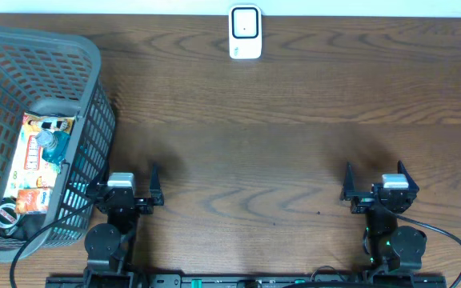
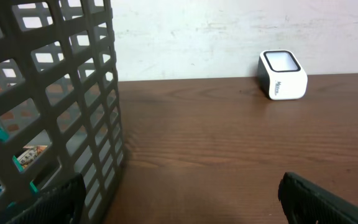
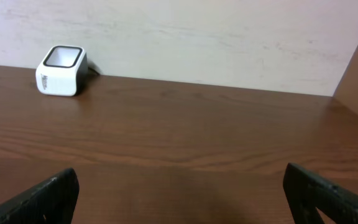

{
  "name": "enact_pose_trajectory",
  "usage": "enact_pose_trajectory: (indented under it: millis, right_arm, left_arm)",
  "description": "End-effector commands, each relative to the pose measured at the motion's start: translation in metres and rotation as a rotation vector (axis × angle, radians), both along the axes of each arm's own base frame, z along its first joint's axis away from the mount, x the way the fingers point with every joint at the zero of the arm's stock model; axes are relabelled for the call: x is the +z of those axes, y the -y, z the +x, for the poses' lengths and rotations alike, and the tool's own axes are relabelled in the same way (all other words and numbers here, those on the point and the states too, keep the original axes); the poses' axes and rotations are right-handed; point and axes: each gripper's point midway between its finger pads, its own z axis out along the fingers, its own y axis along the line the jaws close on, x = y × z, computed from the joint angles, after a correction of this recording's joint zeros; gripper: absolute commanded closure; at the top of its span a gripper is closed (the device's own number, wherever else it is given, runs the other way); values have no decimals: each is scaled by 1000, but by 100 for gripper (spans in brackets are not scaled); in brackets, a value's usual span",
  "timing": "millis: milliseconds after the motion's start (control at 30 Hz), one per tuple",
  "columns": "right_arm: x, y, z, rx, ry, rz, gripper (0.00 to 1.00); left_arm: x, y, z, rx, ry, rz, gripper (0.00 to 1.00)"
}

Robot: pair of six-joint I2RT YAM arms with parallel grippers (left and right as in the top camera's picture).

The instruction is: Scan the item barcode

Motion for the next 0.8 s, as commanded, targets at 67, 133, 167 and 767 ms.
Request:
enact_pose_trajectory:
  millis: [67, 133, 167, 767]
  right_arm:
    - [0, 1, 0, -8, 1, 11, 1]
    - [0, 1, 0, -8, 1, 11, 1]
    - [0, 1, 0, -8, 1, 11, 1]
    - [0, 1, 0, -8, 1, 11, 1]
  left_arm:
    - [-17, -1, -1, 7, -48, -1, 2]
    - [-17, -1, -1, 7, -48, -1, 2]
    - [-17, -1, -1, 7, -48, -1, 2]
    - [-17, -4, -1, 22, -48, 2, 2]
